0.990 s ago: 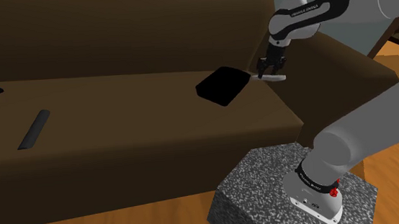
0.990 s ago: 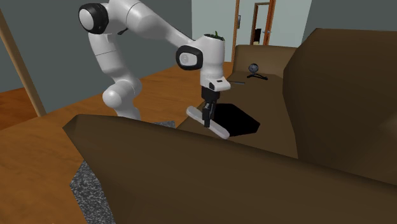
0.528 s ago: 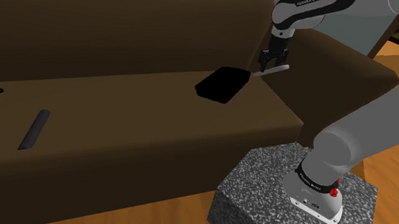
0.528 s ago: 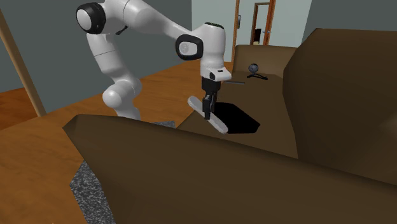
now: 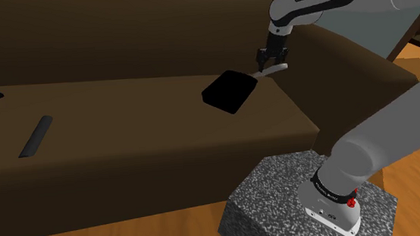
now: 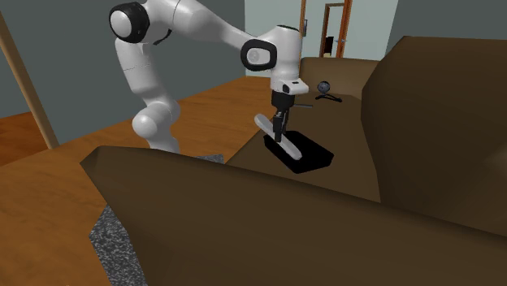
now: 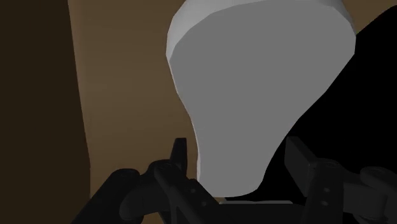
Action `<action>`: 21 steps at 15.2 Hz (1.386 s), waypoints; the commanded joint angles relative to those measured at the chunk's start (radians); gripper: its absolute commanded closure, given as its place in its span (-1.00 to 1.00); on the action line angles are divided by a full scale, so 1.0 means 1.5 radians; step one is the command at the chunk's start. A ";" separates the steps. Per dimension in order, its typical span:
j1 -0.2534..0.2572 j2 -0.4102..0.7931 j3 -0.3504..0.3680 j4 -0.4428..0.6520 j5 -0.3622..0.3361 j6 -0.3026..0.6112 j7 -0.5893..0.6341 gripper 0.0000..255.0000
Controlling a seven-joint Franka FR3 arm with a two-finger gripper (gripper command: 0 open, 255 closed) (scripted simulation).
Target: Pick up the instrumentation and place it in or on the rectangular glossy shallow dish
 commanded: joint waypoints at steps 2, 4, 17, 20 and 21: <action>0.022 0.041 0.027 0.048 0.011 -0.008 0.044 1.00; 0.035 0.068 0.042 0.081 0.016 -0.013 0.069 1.00; 0.058 0.147 0.067 0.094 0.024 0.052 0.113 1.00; 0.058 0.157 0.067 0.079 0.024 0.077 0.112 1.00; 0.058 0.160 0.067 0.074 0.025 0.086 0.112 1.00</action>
